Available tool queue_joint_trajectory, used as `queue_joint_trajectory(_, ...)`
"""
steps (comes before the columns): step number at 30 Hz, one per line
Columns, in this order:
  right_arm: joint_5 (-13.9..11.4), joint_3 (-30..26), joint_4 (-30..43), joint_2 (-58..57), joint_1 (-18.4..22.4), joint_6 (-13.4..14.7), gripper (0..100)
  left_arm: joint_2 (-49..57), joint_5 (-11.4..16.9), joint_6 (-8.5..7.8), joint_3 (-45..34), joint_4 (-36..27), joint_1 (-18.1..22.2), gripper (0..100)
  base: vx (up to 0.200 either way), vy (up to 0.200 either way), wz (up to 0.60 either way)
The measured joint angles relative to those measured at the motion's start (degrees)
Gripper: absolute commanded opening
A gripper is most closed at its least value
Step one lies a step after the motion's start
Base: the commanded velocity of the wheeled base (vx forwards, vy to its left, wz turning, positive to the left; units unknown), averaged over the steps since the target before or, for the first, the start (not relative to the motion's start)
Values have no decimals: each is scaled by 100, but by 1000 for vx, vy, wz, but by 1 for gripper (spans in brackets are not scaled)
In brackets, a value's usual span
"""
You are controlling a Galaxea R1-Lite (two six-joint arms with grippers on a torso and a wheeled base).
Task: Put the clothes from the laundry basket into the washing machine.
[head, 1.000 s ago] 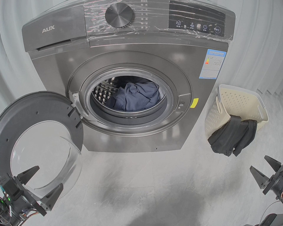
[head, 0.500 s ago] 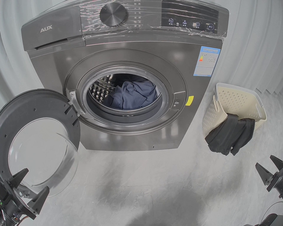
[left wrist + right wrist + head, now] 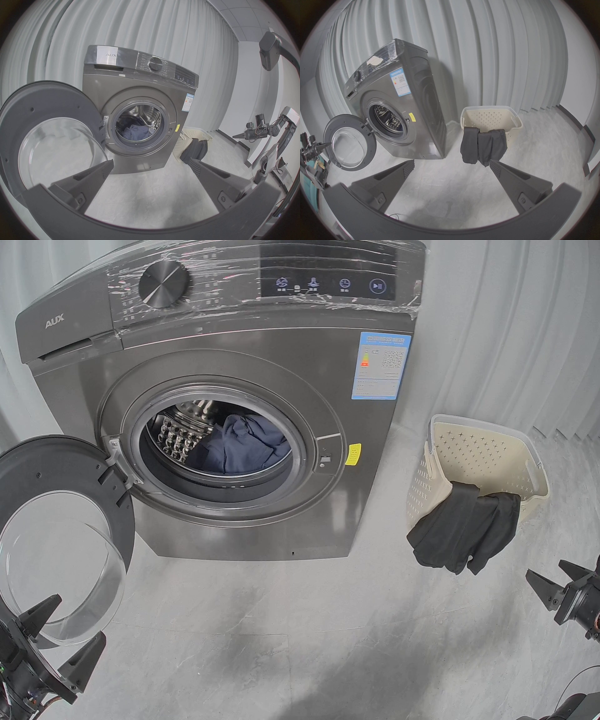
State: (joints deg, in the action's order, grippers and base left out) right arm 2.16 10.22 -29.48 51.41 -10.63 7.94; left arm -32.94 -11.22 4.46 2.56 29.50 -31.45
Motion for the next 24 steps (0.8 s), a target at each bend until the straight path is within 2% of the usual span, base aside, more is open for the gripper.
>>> queue_joint_trajectory(7,-20,174,-9,601,-13,196,100,-22,20,43,-20,2,9,100,0,-200,0)
queue_joint_trajectory(14,-96,238,-11,984,-33,227,100,-33,229,62,-39,-6,84,100,0,-200,0)
queue_joint_trajectory(20,-99,249,-11,1091,-39,227,100,-27,334,84,-39,-5,113,100,0,0,0)
queue_joint_trajectory(24,-105,238,-9,1119,-50,227,100,-24,341,95,-39,-35,116,100,200,0,0)
